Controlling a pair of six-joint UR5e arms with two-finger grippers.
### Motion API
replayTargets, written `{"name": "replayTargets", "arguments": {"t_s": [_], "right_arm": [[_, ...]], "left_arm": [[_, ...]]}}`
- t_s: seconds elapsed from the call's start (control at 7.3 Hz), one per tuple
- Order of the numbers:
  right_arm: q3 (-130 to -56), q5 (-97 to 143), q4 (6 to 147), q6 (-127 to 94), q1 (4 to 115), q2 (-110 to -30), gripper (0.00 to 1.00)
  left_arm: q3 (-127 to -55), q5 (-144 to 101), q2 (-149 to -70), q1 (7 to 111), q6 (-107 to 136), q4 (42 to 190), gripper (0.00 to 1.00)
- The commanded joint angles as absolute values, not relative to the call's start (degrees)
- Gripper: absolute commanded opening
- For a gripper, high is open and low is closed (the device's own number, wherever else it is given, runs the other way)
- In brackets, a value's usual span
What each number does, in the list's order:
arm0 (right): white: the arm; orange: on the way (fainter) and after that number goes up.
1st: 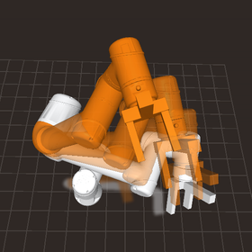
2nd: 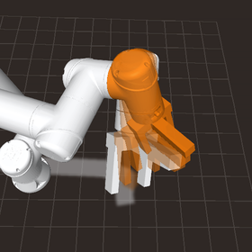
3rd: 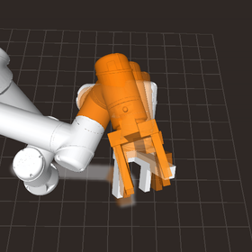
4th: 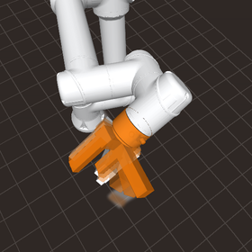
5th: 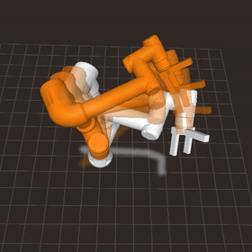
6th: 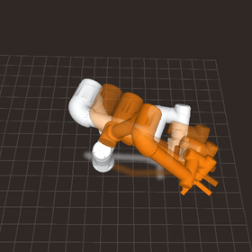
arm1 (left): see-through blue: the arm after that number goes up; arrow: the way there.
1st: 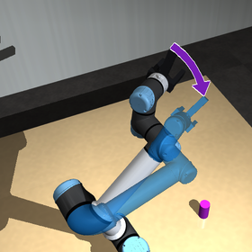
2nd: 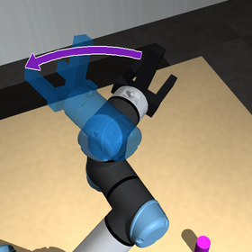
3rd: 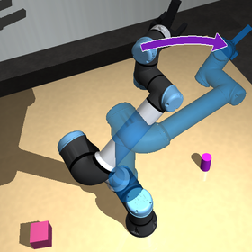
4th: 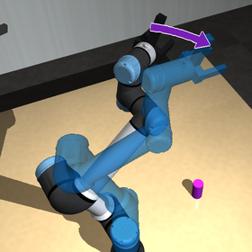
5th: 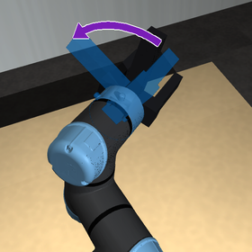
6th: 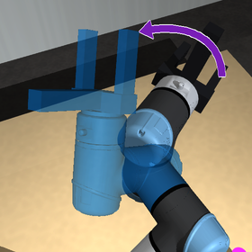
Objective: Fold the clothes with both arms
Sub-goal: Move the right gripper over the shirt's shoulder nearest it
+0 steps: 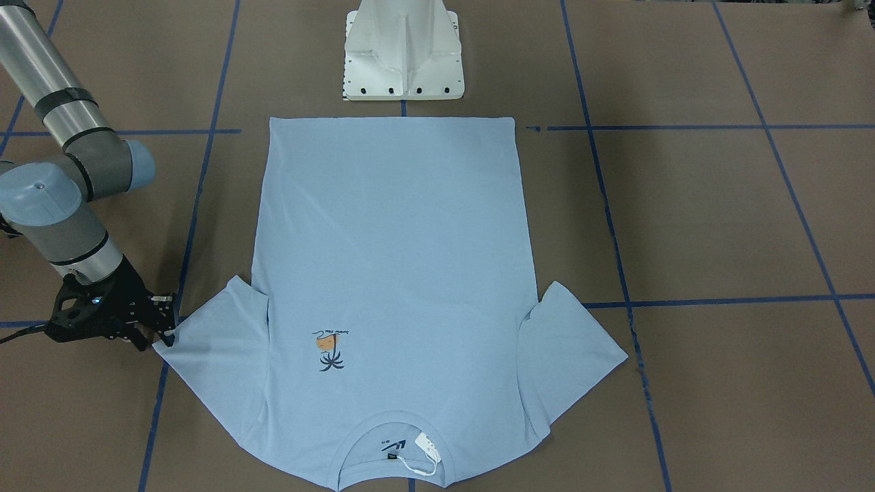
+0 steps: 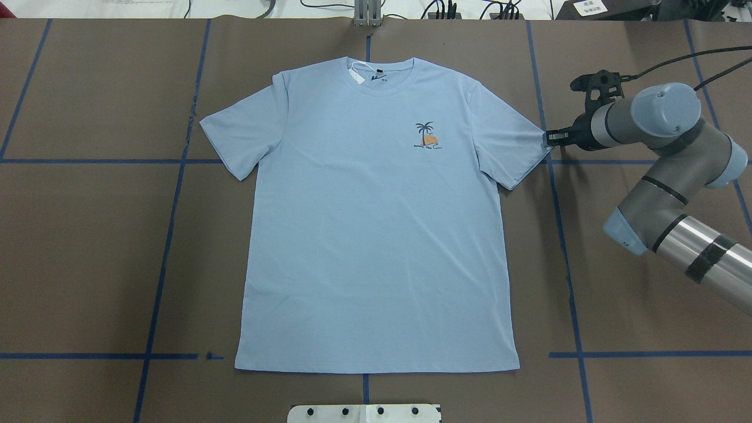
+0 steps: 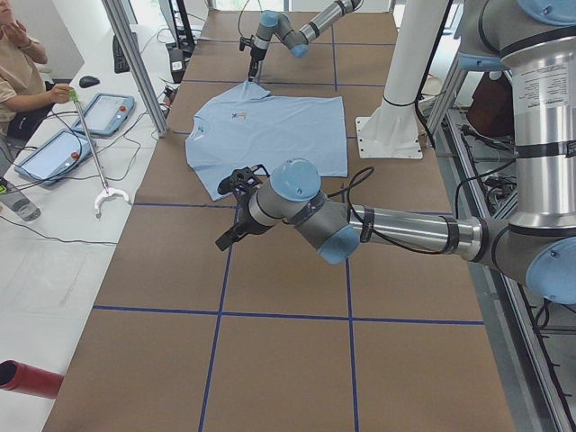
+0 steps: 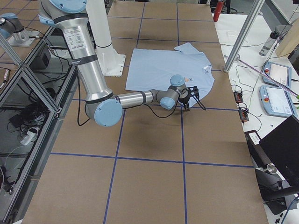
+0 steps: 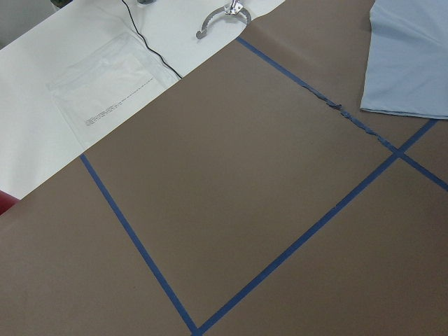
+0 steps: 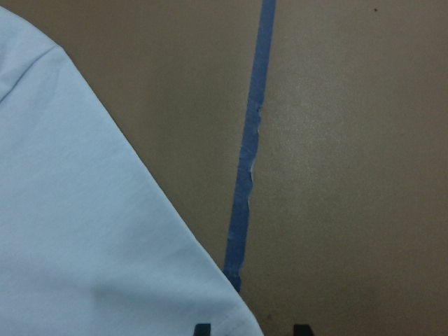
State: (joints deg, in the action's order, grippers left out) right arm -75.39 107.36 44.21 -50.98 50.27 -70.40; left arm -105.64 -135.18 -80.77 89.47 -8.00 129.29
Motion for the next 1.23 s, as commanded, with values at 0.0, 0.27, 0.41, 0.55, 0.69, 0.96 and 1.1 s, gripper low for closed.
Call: {"name": "replayTargets", "arguments": {"t_s": [0.0,0.27,0.41,0.55,0.69,0.96,1.1], "right_arm": [[-75.1,107.4,44.2,-51.0,50.2,-70.3,0.00],[-75.3,107.5,44.7,-51.2,50.3,-68.2,0.00],[-75.8,107.6,45.3,-52.2,50.4,-67.0,0.00],[-76.6,107.5,48.3,-54.0,50.4,-64.8,0.00],[-80.0,107.0,54.4,-54.2,50.3,-63.1,0.00],[-85.9,101.1,65.2,-58.1,47.0,-59.5,0.00],[-85.3,95.3,67.1,-61.6,42.4,-56.3,0.00]], "left_arm": [[-105.6,-135.2,-80.8,89.5,-8.0,129.3,1.00],[-105.6,-135.2,-80.7,89.5,-8.0,129.3,1.00],[-105.6,-135.2,-80.8,89.5,-8.0,129.3,1.00],[-105.6,-135.2,-80.8,89.5,-8.0,129.3,1.00],[-105.6,-135.2,-80.7,89.5,-8.0,129.3,1.00],[-105.6,-135.2,-80.8,89.5,-8.0,129.3,1.00],[-105.5,-135.2,-80.8,89.5,-8.0,129.3,1.00]]}}
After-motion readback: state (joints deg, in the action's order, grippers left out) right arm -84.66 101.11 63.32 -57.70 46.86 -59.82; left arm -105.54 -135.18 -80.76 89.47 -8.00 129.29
